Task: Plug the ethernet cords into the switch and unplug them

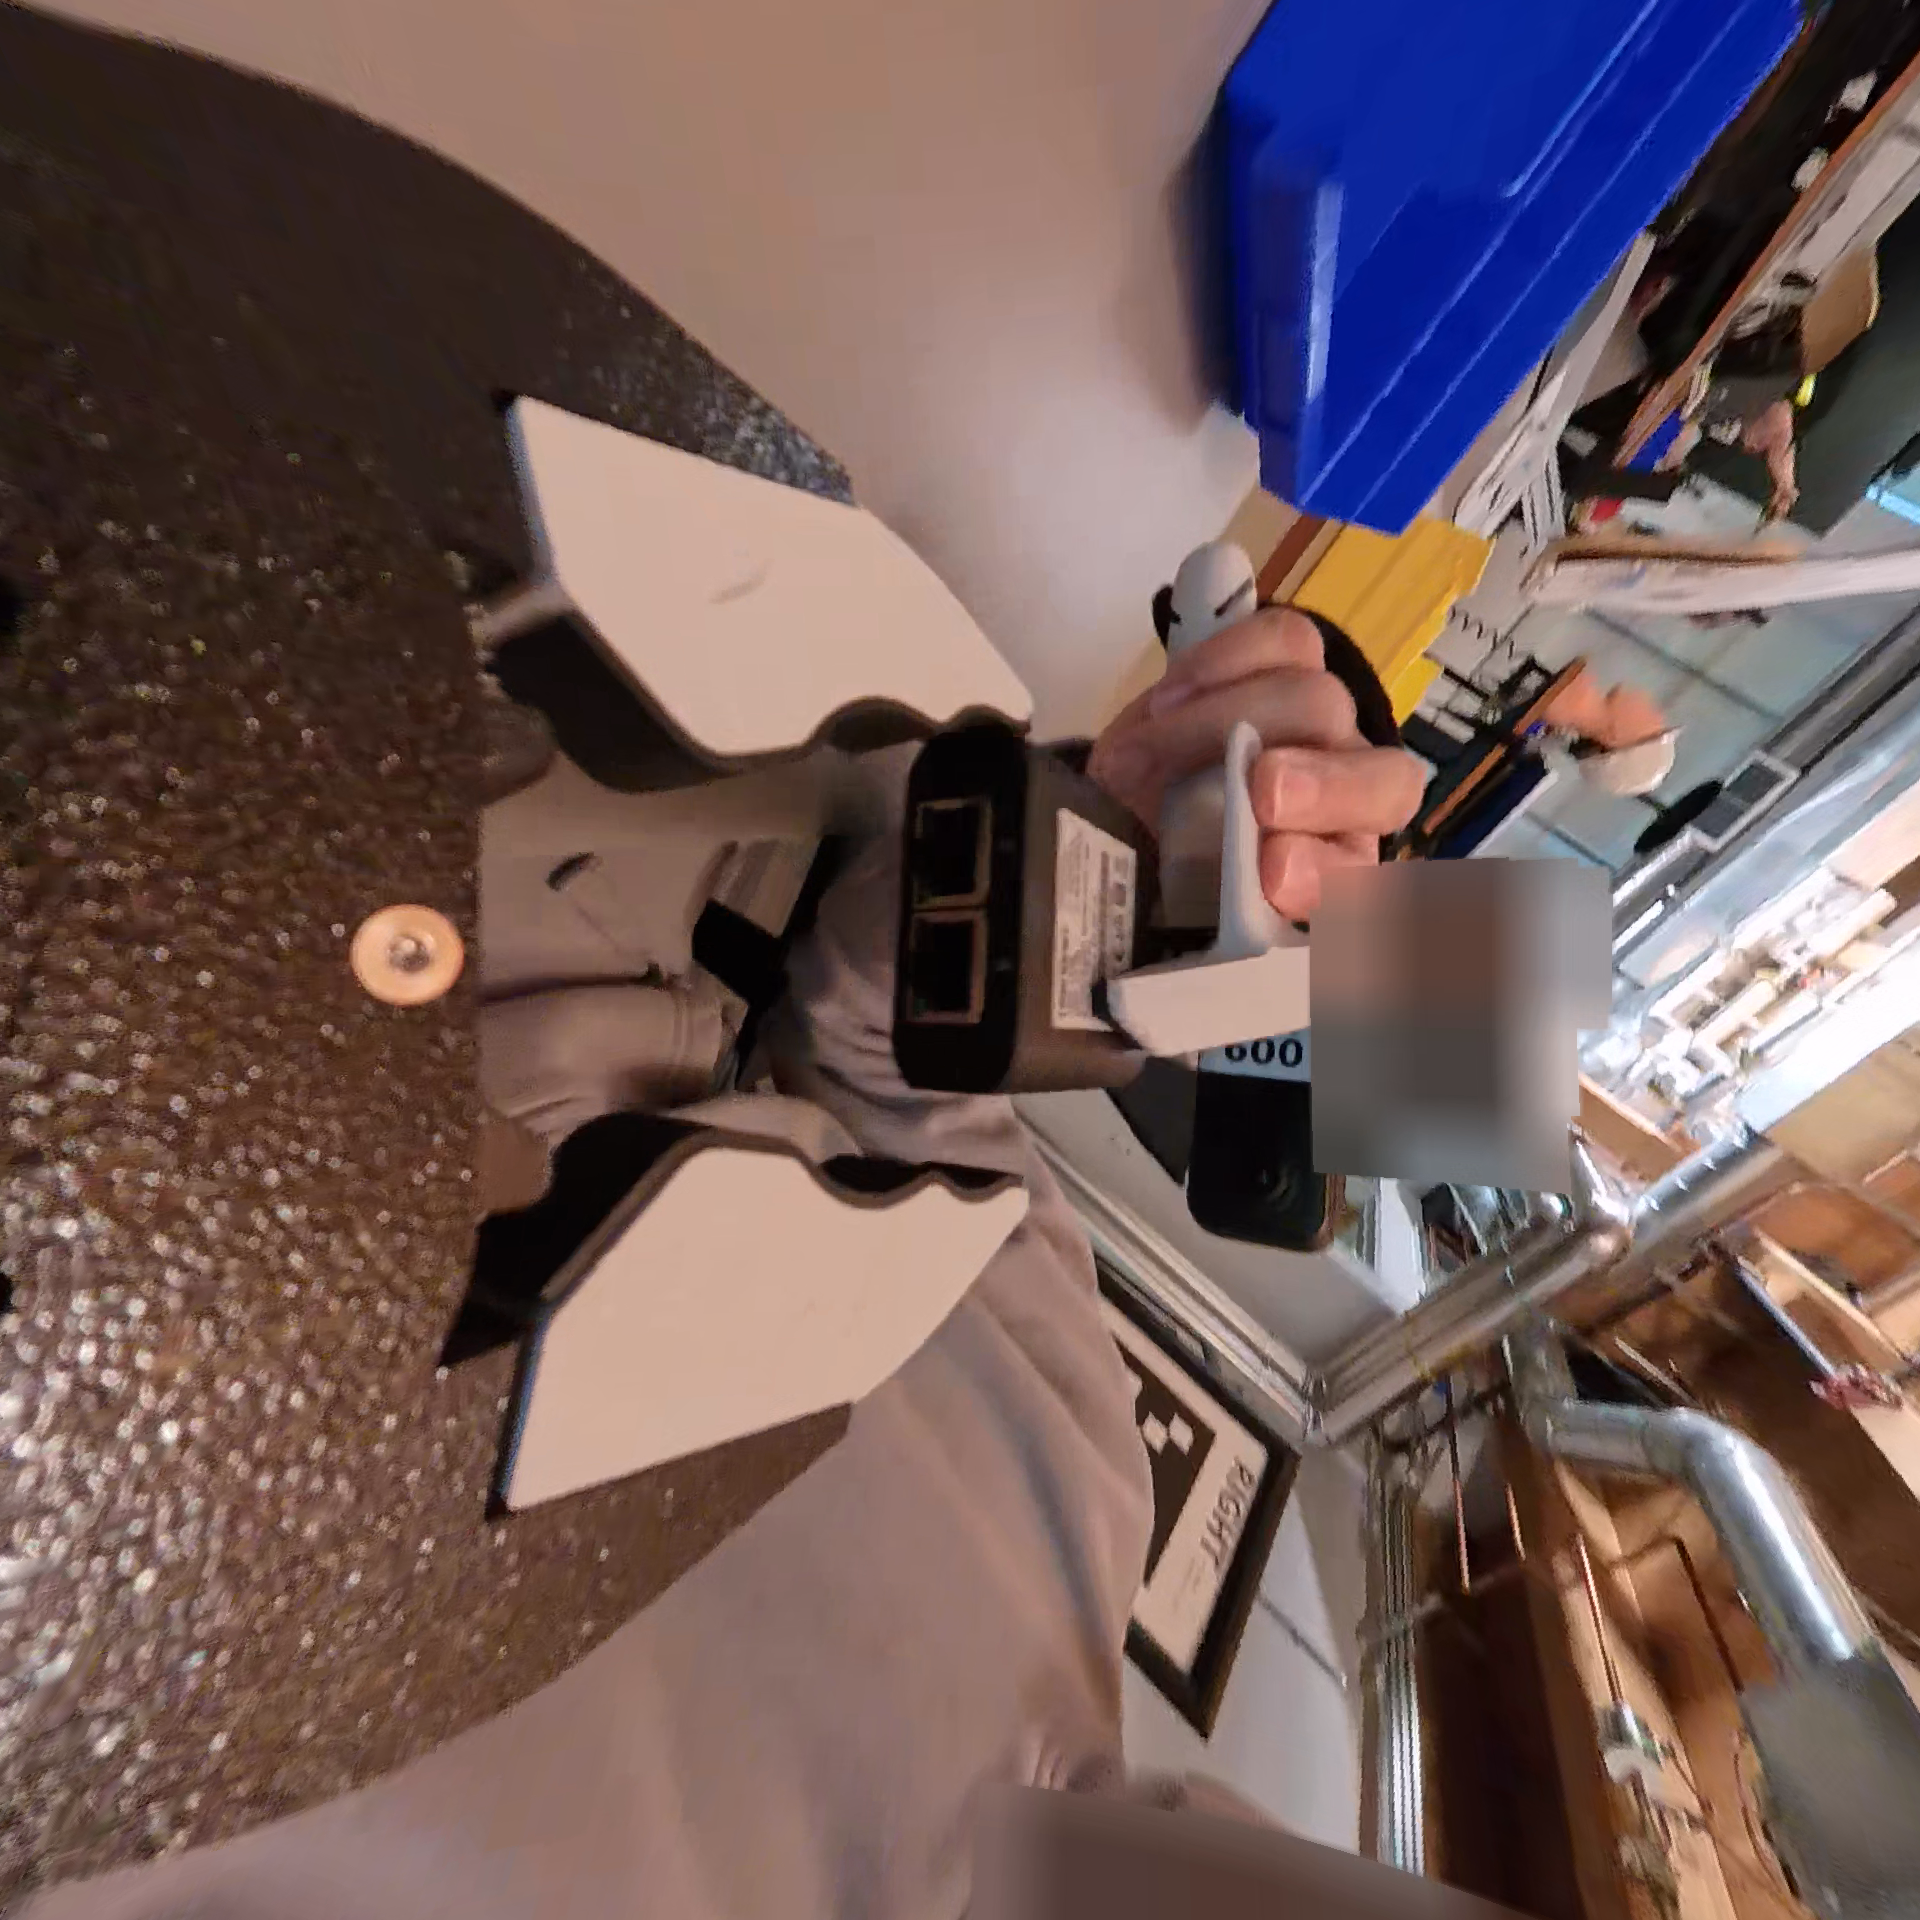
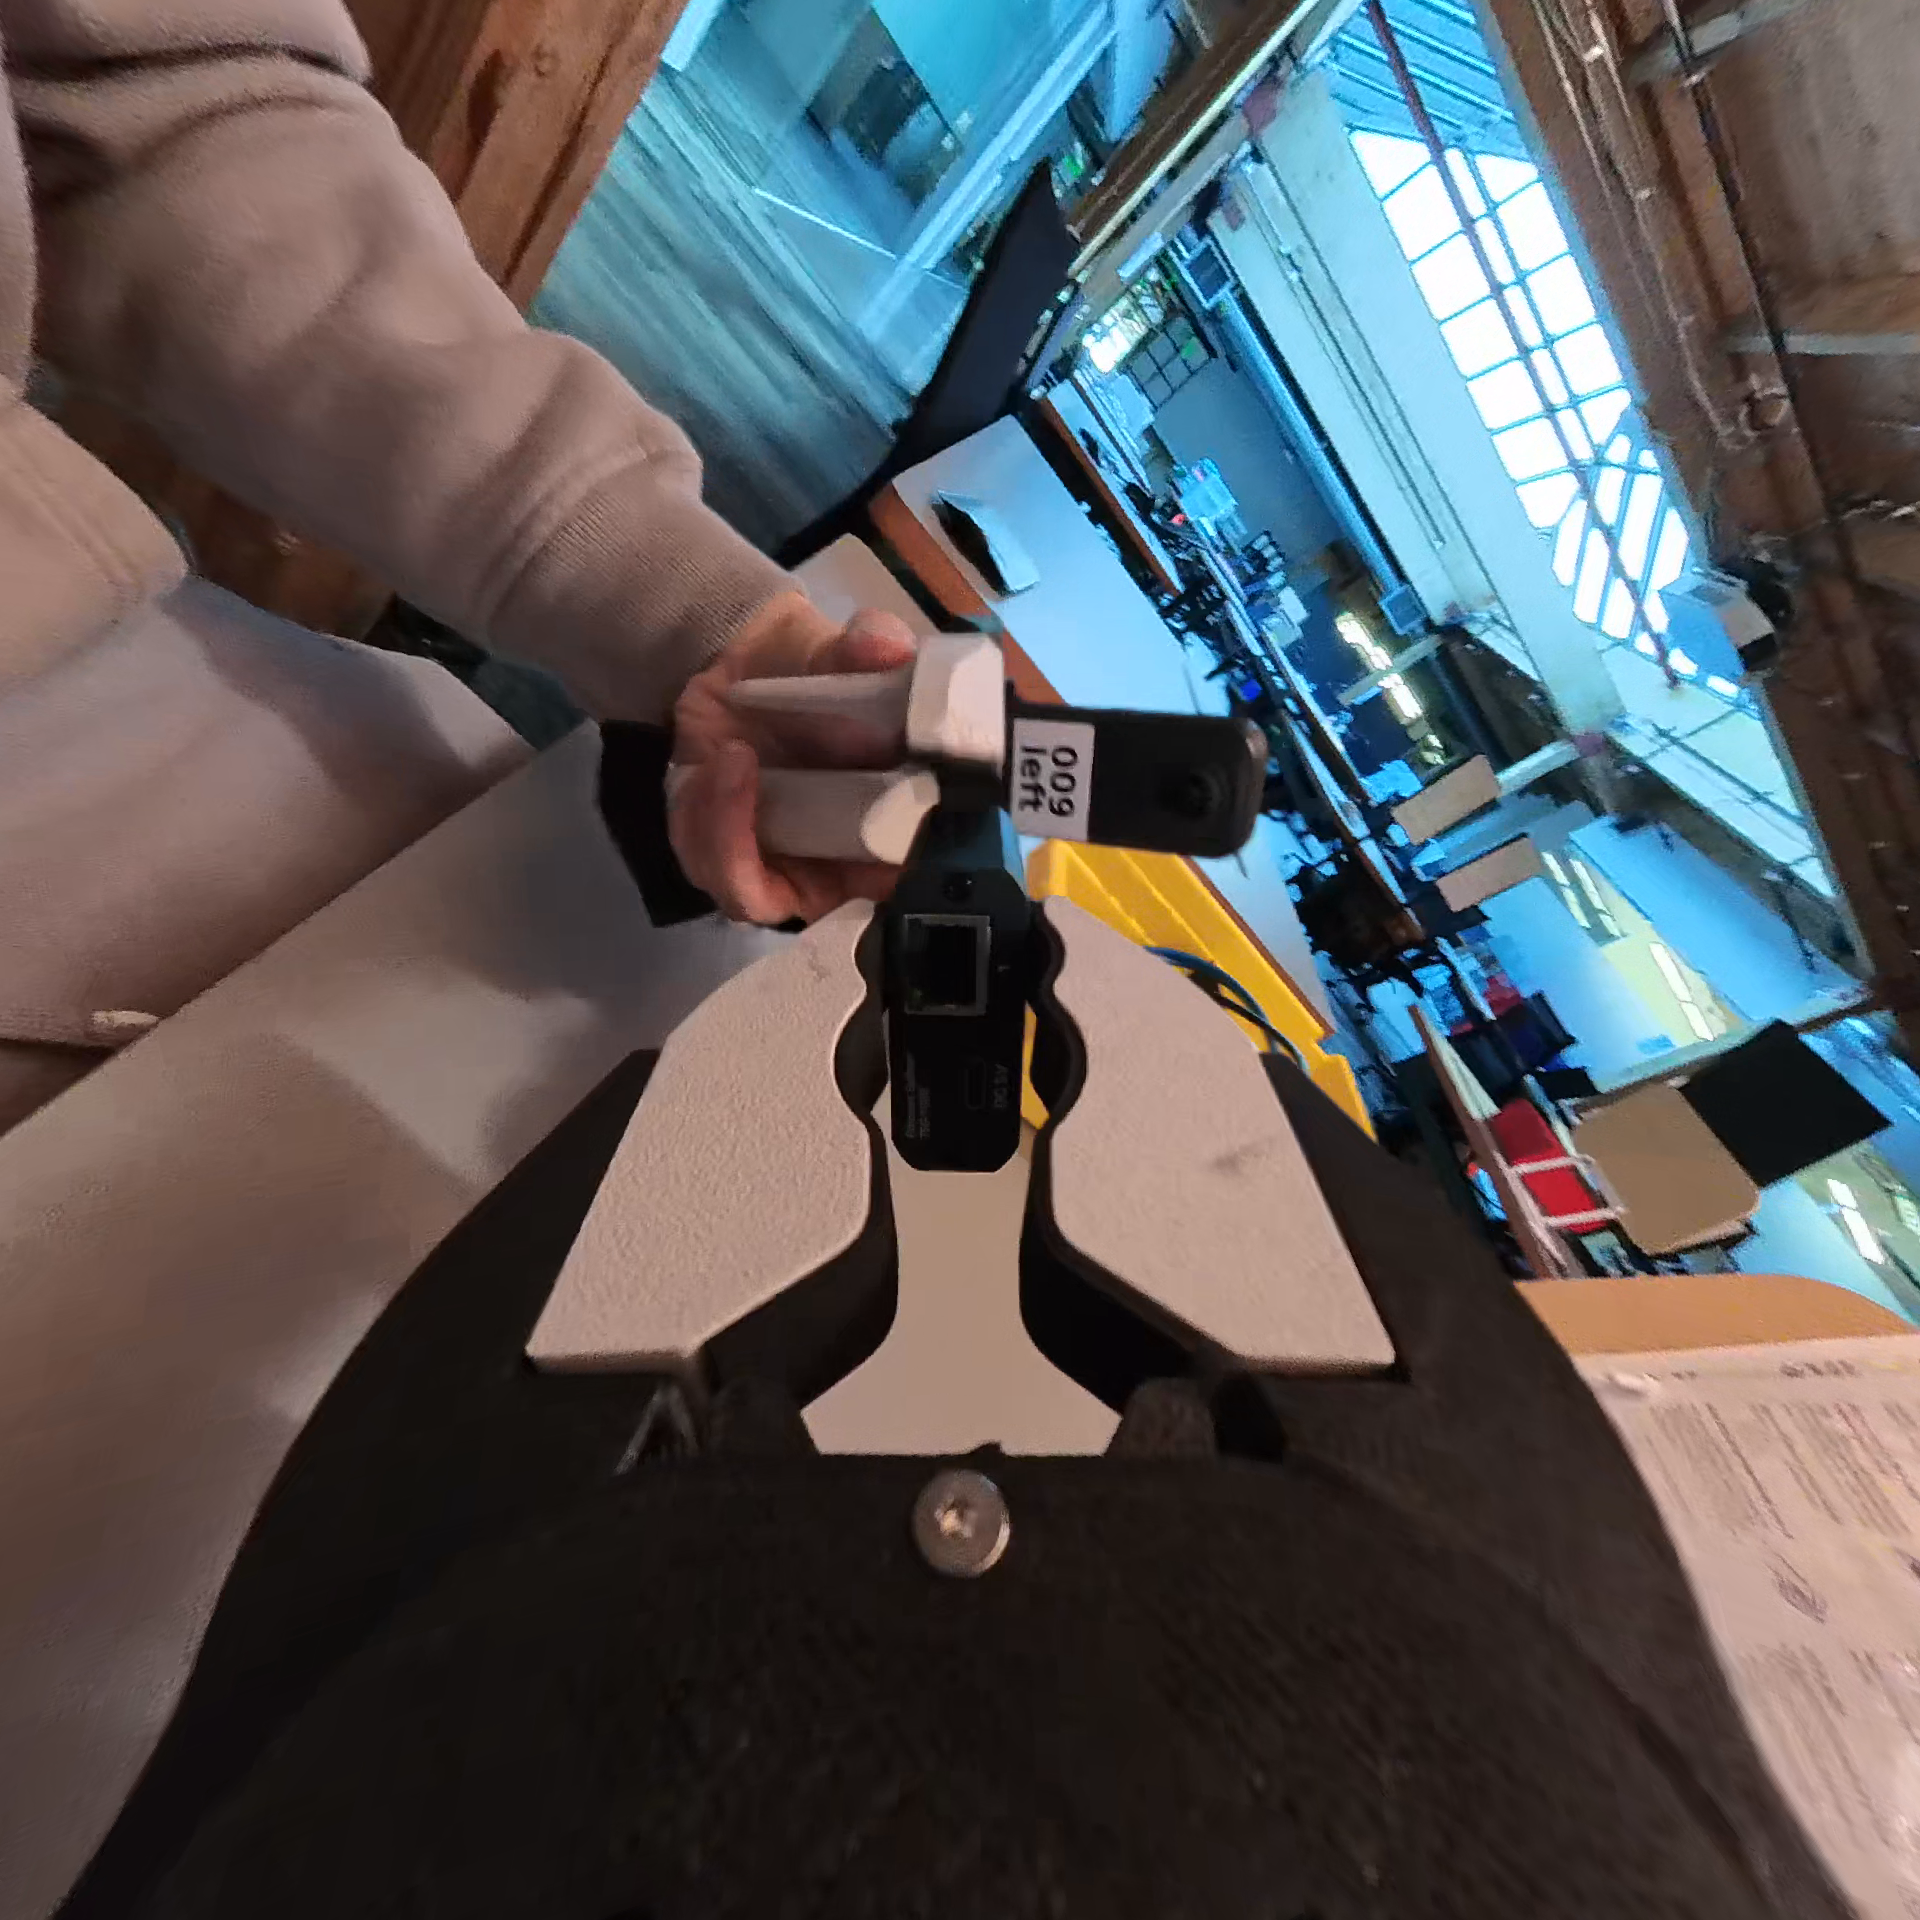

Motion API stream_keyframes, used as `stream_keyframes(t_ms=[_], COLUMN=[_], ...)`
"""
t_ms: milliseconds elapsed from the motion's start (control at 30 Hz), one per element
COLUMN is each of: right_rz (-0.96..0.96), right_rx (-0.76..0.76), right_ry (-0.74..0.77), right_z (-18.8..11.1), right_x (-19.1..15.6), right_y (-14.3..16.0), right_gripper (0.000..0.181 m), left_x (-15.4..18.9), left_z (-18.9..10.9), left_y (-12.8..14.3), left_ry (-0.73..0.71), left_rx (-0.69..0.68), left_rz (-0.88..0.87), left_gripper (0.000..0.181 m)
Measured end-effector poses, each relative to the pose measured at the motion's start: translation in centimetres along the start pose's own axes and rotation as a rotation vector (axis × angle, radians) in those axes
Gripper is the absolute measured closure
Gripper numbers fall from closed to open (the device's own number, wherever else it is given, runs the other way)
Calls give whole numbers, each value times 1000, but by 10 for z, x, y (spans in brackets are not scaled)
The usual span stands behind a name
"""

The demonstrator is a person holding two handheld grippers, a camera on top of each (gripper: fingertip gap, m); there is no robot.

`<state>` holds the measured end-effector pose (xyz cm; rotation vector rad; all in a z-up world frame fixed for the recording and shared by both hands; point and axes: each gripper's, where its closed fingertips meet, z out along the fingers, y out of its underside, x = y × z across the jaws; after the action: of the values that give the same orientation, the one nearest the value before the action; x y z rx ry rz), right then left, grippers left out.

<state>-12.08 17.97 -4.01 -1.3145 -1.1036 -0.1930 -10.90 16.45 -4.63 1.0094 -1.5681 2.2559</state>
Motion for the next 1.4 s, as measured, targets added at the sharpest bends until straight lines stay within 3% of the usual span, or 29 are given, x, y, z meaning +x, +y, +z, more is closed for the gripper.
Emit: stream_keyframes(t_ms=[100,200,267,367,500,667,767,900,1100,1200,1300,1400], right_rz=[16,117,269,561,730,592,504,532,511,488,408,317], right_rx=[-2,-62,-60,15,27,-166,-206,-159,-188,-184,-284,-352], right_ry=[-18,29,161,139,3,-58,-72,-78,-118,-70,2,45], right_z=[2,2,-1,1,8,14,16,14,10,5,-5,-7], right_x=[-4,2,22,26,8,-15,-23,-21,-23,-15,-6,0], right_y=[0,16,26,29,32,51,56,51,53,56,71,78], right_gripper=[158,151,118,94,103,99,107,113,120,119,119,119], left_x=[-2,-15,-23,-30,-29,-33,-35,-44,-45,-47,-53,-57], left_z=[-3,-7,-13,-23,-29,-28,-27,-28,-26,-29,-41,-44], left_y=[4,1,-10,-20,-19,-3,6,10,14,5,-8,-7], left_ry=[43,-70,-194,-380,-484,-474,-455,-487,-471,-532,-631,-639], left_rx=[-3,16,34,-25,-156,-284,-337,-379,-385,-336,-288,-262], left_rz=[-43,143,291,553,837,923,935,963,935,888,750,435], left_gripper=[120,120,120,120,120,120,120,120,120,117,105,102])
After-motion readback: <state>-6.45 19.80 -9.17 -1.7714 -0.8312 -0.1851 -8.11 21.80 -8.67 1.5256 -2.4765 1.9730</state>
